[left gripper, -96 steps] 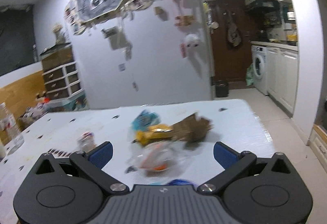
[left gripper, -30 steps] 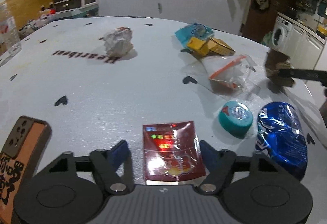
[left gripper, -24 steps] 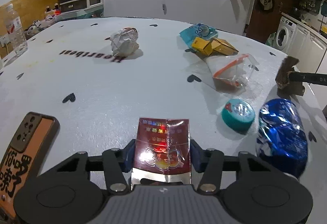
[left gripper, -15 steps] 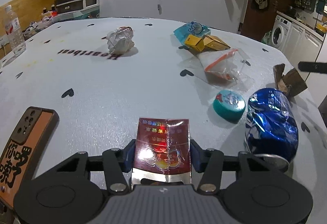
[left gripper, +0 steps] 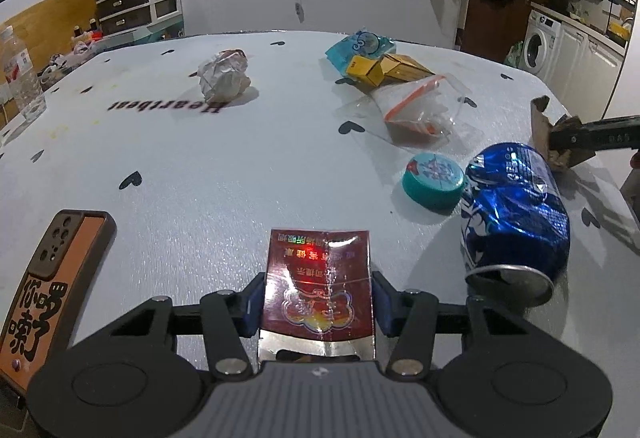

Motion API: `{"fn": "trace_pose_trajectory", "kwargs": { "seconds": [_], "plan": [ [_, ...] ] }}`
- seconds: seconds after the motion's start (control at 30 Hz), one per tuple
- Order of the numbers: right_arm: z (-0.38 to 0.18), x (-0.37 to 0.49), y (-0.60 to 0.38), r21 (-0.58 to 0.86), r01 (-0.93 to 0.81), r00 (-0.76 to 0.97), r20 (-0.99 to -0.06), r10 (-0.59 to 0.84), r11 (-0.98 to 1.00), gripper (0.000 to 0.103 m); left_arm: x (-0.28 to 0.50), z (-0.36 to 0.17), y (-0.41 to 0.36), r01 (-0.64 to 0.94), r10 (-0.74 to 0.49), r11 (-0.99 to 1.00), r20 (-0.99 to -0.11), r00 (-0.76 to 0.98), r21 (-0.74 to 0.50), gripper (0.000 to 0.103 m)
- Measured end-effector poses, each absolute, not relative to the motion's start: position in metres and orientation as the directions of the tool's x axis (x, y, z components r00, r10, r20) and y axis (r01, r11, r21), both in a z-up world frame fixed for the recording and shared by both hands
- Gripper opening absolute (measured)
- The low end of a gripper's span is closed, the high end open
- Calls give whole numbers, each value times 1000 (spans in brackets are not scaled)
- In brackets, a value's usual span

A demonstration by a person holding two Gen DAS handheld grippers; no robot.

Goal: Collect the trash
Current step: 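Grasp the red snack packet with the left tool, then lift the red packet with the left tool while the right tool lifts the cardboard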

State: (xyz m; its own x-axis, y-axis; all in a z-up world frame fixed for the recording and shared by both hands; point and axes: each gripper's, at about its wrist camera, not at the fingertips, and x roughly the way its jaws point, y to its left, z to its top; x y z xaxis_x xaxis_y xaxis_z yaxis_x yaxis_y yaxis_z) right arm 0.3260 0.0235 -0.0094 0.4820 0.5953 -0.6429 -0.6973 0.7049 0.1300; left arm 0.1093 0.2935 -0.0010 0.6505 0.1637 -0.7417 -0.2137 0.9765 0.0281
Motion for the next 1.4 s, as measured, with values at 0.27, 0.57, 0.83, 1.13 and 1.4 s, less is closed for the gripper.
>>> {"fn": "trace_pose_trajectory", "kwargs": {
  "seconds": [0.27, 0.57, 0.83, 1.13, 1.4],
  "plan": [
    [-10, 319, 10, 160, -680, 490, -627, 606, 715, 61, 104, 0, 294, -217, 150, 976, -751, 643, 9, 55],
    [14, 311, -11, 93, -806, 446, -553, 704, 585, 82, 99, -1, 297, -194, 112, 981, -745, 657, -24, 59],
    [-5, 330, -5, 50, -852, 388, -606, 694, 521, 67, 100, -2, 291, -189, 131, 982, -745, 654, 6, 60],
    [-14, 322, 6, 53, -862, 375, -602, 705, 504, 40, 97, -2, 289, -204, 140, 979, -727, 672, 0, 54],
    [-13, 296, 2, 45, -787, 483, -575, 660, 615, 37, 91, 4, 281, -243, 155, 969, -681, 716, -35, 52]
  ]
}}
